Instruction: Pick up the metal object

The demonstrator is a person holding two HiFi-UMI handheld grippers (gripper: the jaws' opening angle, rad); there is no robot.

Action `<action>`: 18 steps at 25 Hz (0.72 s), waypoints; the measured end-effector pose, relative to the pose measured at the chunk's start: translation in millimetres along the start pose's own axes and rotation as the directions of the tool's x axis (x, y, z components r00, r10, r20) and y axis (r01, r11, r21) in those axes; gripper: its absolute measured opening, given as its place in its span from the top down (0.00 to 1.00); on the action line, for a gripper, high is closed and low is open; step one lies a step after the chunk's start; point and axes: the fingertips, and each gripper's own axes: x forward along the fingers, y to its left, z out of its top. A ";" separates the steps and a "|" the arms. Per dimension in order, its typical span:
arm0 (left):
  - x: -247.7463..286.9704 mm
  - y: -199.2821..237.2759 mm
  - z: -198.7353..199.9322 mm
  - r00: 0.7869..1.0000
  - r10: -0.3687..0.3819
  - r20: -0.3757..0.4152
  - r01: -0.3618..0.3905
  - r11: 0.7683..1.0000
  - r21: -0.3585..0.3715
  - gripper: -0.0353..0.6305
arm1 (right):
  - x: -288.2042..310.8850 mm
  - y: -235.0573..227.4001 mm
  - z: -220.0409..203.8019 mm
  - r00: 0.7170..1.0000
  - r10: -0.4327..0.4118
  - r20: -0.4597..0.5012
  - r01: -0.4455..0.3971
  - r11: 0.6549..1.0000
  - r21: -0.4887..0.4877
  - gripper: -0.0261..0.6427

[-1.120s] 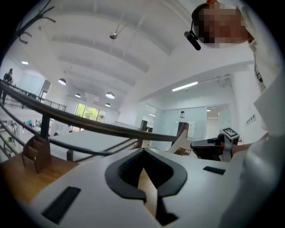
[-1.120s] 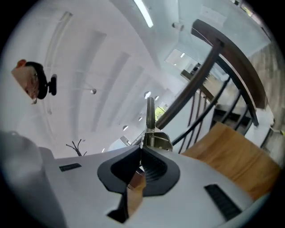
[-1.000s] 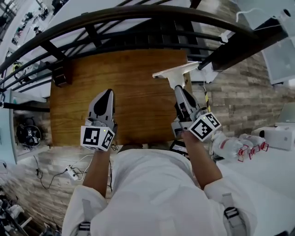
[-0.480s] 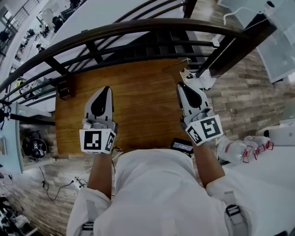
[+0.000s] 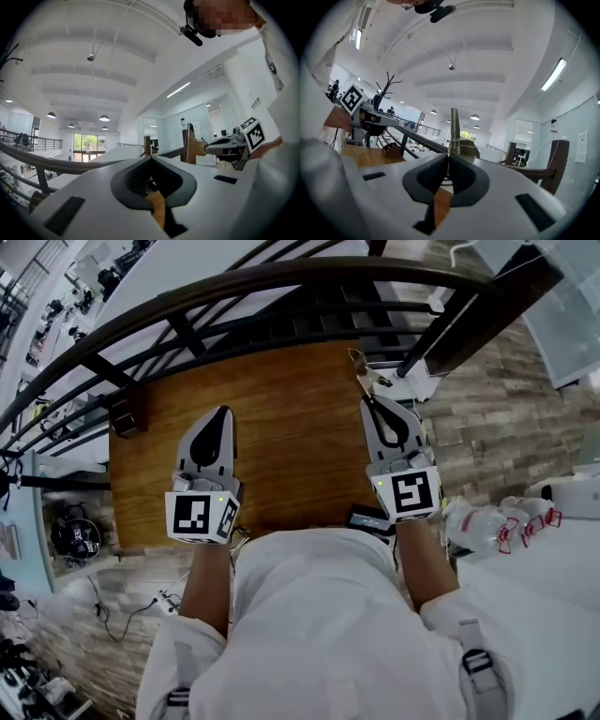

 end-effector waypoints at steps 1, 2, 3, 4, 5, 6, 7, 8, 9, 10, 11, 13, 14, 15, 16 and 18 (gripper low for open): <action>1.1 -2.2 -5.2 1.000 -0.007 -0.008 0.007 1.000 -0.005 0.93 | 0.4 -0.7 -3.7 1.000 0.001 -0.004 -0.001 1.000 0.010 0.92; 1.9 -4.2 -9.5 1.000 -0.014 -0.017 0.013 1.000 -0.014 0.93 | 0.4 -1.6 -6.7 1.000 0.002 -0.006 -0.001 1.000 0.020 0.92; 2.6 -5.8 -12.5 1.000 -0.020 -0.023 0.019 0.999 -0.026 0.93 | 0.3 -2.5 -8.8 1.000 0.002 -0.004 -0.002 1.000 0.026 0.92; 3.3 -6.9 -14.5 0.999 -0.025 -0.026 0.024 0.999 -0.038 0.93 | 0.4 -3.5 -9.8 1.000 0.003 0.002 -0.003 1.000 0.029 0.92; 4.0 -7.6 -15.7 0.999 -0.030 -0.027 0.029 0.998 -0.048 0.93 | 0.6 -4.3 -10.2 1.000 0.005 0.010 -0.005 0.999 0.032 0.92; 4.7 -8.1 -16.4 0.999 -0.033 -0.026 0.032 0.998 -0.054 0.93 | 1.0 -5.1 -10.5 1.000 0.006 0.017 -0.007 0.999 0.035 0.92; 5.4 -8.6 -16.7 0.999 -0.036 -0.027 0.034 0.998 -0.056 0.93 | 1.5 -5.9 -11.0 1.000 0.008 0.021 -0.009 0.999 0.039 0.92; 6.3 -9.5 -16.8 0.999 -0.038 -0.029 0.036 0.998 -0.057 0.93 | 1.9 -6.7 -11.9 1.000 0.010 0.022 -0.011 0.999 0.044 0.92; 7.1 -10.4 -16.5 0.999 -0.039 -0.033 0.037 0.998 -0.060 0.93 | 2.2 -7.5 -13.4 1.000 0.011 0.021 -0.012 0.999 0.050 0.92; 7.9 -11.2 -16.0 0.999 -0.039 -0.037 0.036 0.997 -0.065 0.93 | 2.4 -8.5 -14.8 1.000 0.012 0.024 -0.014 0.999 0.051 0.92; 8.4 -11.7 -15.8 0.998 -0.039 -0.039 0.037 0.997 -0.068 0.93 | 2.7 -9.3 -15.9 1.000 0.014 0.028 -0.015 0.999 0.048 0.92; 9.1 -11.8 -16.2 0.999 -0.040 -0.037 0.037 0.997 -0.070 0.93 | 3.1 -10.1 -17.0 0.999 0.017 0.033 -0.019 0.999 0.047 0.92; 9.5 -11.7 -16.2 0.999 -0.038 -0.039 0.035 0.997 -0.072 0.93 | 3.5 -10.2 -17.2 0.999 0.019 0.034 -0.021 0.999 0.049 0.92; 9.8 -11.7 -16.3 0.998 -0.036 -0.042 0.033 0.997 -0.074 0.93 | 4.0 -10.3 -17.5 0.999 0.022 0.035 -0.024 0.998 0.051 0.92; 9.9 -11.5 -16.7 0.998 -0.035 -0.045 0.032 0.997 -0.076 0.93 | 4.7 -10.2 -18.0 0.999 0.025 0.036 -0.027 0.998 0.053 0.92; 9.7 -10.9 -18.9 0.998 -0.035 -0.046 0.032 0.997 -0.077 0.93 | 6.6 -9.7 -19.2 0.999 0.032 0.037 -0.035 0.998 0.060 0.92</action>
